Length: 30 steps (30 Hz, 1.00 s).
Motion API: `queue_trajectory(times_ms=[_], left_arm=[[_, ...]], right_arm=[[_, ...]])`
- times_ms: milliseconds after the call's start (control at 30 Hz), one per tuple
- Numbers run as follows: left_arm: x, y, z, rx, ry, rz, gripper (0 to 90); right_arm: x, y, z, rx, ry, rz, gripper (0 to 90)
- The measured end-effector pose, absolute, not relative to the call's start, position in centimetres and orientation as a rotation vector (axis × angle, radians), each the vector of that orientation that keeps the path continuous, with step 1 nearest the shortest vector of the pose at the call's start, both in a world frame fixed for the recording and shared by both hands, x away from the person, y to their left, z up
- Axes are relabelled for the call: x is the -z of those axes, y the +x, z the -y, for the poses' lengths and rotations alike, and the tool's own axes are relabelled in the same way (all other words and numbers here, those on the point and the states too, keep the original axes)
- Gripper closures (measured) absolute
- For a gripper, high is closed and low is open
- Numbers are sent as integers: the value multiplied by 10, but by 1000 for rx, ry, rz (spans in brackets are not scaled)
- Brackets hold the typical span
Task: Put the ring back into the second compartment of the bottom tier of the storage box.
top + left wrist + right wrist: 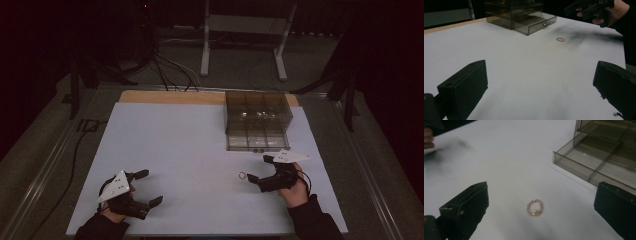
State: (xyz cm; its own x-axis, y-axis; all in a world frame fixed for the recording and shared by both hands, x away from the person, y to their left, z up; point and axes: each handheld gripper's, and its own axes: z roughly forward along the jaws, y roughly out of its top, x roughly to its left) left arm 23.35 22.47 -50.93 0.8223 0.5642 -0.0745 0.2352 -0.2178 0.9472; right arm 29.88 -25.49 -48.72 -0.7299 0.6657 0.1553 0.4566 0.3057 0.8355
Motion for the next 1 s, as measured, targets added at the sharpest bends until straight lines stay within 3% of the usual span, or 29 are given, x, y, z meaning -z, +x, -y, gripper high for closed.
queue_trajectory(times_ms=[367, 433, 800, 1000], left_arm=[[509, 233, -224, -345, 1808, -609, 6], [509, 234, -224, -341, 1803, -609, 6], [509, 233, -224, -339, 1805, -610, 7], [510, 234, -224, -338, 1809, -608, 6]], right_arm=[[493, 305, 250, -1348, 1072, -2368, 4], [494, 305, 249, -1330, 1099, -2347, 57], [503, 311, 241, -1208, 1222, -2381, 107], [504, 310, 237, -1150, 1231, -2395, 235]])
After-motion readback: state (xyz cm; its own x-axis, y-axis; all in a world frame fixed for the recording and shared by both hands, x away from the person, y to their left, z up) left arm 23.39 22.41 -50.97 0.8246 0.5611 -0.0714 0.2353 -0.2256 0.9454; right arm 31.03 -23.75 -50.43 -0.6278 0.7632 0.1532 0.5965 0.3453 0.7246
